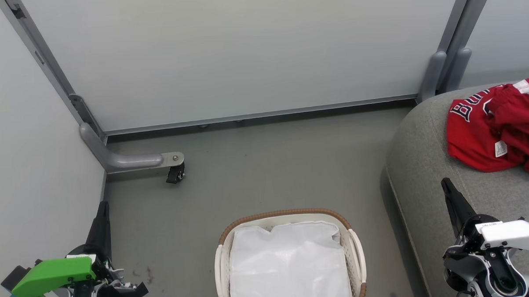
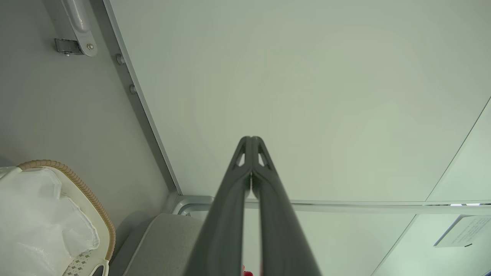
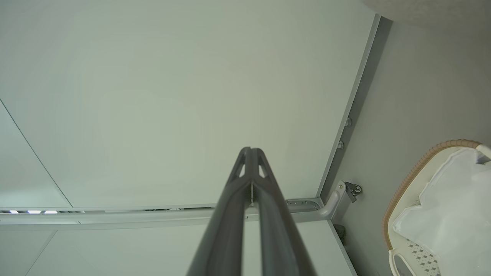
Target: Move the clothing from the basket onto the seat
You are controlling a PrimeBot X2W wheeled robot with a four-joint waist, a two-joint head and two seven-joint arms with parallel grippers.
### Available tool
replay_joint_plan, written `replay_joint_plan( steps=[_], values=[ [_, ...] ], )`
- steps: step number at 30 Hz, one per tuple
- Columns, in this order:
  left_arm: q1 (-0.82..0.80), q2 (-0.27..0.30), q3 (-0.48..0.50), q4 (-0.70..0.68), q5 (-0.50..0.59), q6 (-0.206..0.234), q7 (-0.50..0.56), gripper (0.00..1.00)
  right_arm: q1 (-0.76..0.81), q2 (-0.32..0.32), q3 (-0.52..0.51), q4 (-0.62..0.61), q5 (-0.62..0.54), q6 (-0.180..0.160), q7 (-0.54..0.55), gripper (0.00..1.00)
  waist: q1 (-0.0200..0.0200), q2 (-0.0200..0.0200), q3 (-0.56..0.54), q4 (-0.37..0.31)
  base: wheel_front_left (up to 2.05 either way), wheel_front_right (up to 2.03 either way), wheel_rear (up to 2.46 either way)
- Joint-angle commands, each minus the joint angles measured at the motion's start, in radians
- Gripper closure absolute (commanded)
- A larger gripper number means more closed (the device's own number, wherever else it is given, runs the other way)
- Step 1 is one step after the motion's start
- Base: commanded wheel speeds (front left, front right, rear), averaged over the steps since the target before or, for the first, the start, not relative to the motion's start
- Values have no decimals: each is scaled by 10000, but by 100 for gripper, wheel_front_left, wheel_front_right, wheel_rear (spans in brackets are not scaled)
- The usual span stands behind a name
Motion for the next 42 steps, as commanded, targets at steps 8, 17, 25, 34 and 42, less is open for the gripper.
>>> replay_joint_plan(
  steps=[8, 17, 25, 34, 42],
  values=[
    [-109, 42, 28, -16, 1, -36, 40, 100, 106, -59, -20, -33, 35, 0, 29, 100, 0, 0, 0, 0, 0, 0, 0],
    [-109, 40, 28, -16, 3, -36, 40, 100, 106, -59, -20, -33, 36, 0, 29, 100, 0, 0, 0, 0, 0, 0, 0],
    [-109, 39, 30, -16, 4, -36, 41, 100, 107, -59, -20, -33, 36, 0, 29, 100, 0, 0, 0, 0, 0, 0, 0],
    [-109, 38, 30, -16, 6, -36, 42, 100, 106, -59, -19, -33, 36, 0, 28, 100, 0, 0, 0, 0, 0, 0, 0],
    [-109, 38, 31, -17, 7, -36, 43, 100, 106, -60, -19, -33, 36, 0, 28, 100, 0, 0, 0, 0, 0, 0, 0]
  ],
)
